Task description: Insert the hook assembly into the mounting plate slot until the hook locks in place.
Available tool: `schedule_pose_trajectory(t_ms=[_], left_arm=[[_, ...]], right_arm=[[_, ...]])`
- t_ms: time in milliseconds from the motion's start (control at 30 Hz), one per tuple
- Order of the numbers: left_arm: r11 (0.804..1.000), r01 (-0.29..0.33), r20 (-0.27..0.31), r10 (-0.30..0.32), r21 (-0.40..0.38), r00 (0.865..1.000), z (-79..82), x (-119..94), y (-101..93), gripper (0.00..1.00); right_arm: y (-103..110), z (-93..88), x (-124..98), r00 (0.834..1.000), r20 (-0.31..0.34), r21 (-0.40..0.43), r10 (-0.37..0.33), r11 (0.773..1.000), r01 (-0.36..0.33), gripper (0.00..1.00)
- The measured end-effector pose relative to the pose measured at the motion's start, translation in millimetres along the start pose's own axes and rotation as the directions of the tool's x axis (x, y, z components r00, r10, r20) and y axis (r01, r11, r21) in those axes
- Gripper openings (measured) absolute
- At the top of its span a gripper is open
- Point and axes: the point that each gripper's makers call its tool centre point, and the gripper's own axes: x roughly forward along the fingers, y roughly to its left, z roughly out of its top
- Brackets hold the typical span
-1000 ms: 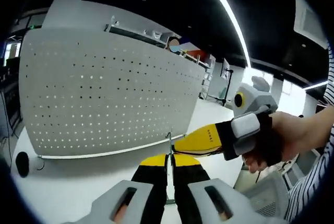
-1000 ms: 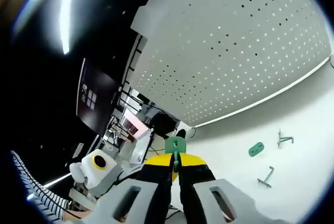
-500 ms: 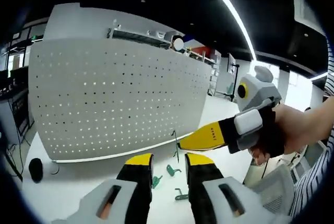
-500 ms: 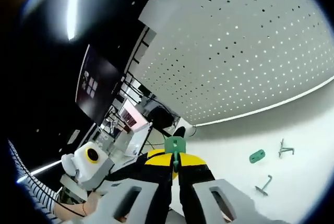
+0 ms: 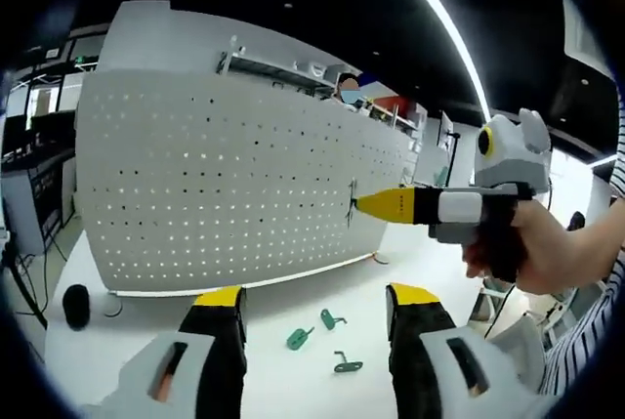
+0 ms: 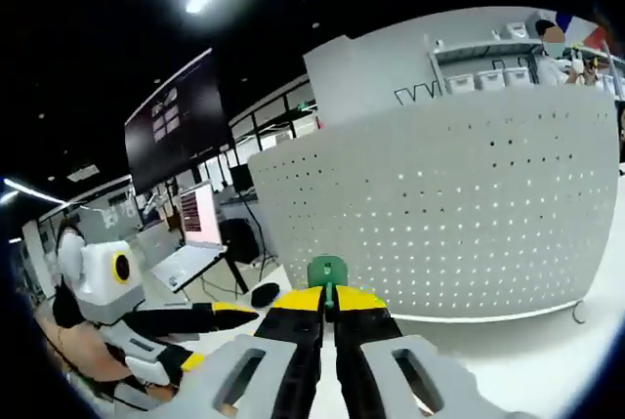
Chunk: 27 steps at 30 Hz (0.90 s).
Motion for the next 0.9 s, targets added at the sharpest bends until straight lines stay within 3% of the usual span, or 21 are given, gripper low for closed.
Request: schedule_pose_trajectory(t_ms=[200, 267, 333, 500, 900], left_arm=[[0.999, 0.052, -0.027, -0.051, 0.006, 0.998, -3.5, -1, -9.6, 0.71], [0.998, 0.056, -0.036, -0.055, 0.022, 0.998, -4.6, -1, -12.1, 0.73], [0.998, 0.058, -0.040, -0.057, 0.020, 0.998, -6.1, -1, -11.9, 0.75], [0.998, 0.063, -0.048, -0.064, -0.005, 0.997, -10.2, -2, -12.8, 0.78], [0.999, 0.006, -0.080, -0.009, -0.033, 0.997, -20.5, -8, 7.2, 0.87]], right_arm=[[-13, 9.6, 9, 0.998, 0.032, -0.057, -0.054, 0.997, 0.056, 0.00], [-19, 13.2, 12, 0.996, 0.046, -0.058, -0.080, 0.995, 0.083, 0.00], [-24, 8.6, 17, 0.993, 0.010, -0.097, -0.116, 0.989, 0.116, 0.00], [-28, 15.4, 28, 0.988, 0.043, -0.114, -0.149, 0.982, 0.153, 0.00], [-39, 24.4, 45, 0.978, 0.087, -0.106, -0.189, 0.975, 0.197, 0.00]])
